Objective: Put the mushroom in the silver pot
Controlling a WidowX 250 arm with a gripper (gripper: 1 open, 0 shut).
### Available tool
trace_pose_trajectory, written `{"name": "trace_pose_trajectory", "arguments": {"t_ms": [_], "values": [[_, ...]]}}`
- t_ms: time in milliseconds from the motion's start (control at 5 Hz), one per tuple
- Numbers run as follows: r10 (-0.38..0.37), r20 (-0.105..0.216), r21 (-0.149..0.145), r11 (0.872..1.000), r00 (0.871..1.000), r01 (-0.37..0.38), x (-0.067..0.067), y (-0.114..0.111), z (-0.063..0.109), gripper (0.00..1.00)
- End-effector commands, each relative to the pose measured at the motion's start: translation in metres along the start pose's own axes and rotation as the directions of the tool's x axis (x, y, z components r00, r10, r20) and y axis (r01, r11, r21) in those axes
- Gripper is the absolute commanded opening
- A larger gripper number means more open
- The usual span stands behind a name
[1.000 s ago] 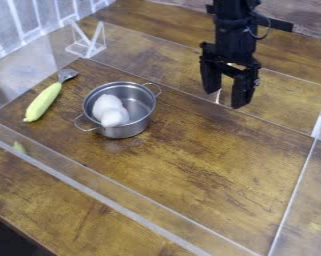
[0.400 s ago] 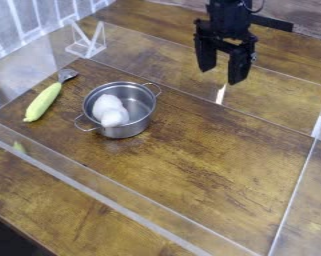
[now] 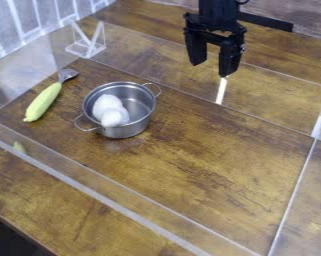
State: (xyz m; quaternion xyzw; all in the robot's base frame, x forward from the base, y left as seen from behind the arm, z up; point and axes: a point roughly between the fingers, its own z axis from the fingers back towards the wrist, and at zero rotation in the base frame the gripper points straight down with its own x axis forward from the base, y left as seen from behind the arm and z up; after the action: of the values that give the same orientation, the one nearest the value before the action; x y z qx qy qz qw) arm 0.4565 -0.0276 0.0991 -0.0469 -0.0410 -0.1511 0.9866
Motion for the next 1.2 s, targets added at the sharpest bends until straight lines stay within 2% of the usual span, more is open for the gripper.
{"name": "trace_pose_trajectory", "arguments": {"t_ms": [0, 200, 600, 1000], "values": [[-0.025, 0.053, 0.018, 1.000, 0.998, 0.024, 0.000, 0.008, 0.019, 1.00], [-0.051, 0.052, 0.018, 0.999, 0.997, 0.050, -0.001, 0.013, 0.014, 1.00], [-0.054, 0.061, 0.022, 0.998, 0.997, 0.053, -0.002, 0.015, 0.008, 1.00], [-0.015, 0.085, 0.043, 0.999, 0.996, 0.012, 0.000, 0.013, 0.015, 1.00]]}}
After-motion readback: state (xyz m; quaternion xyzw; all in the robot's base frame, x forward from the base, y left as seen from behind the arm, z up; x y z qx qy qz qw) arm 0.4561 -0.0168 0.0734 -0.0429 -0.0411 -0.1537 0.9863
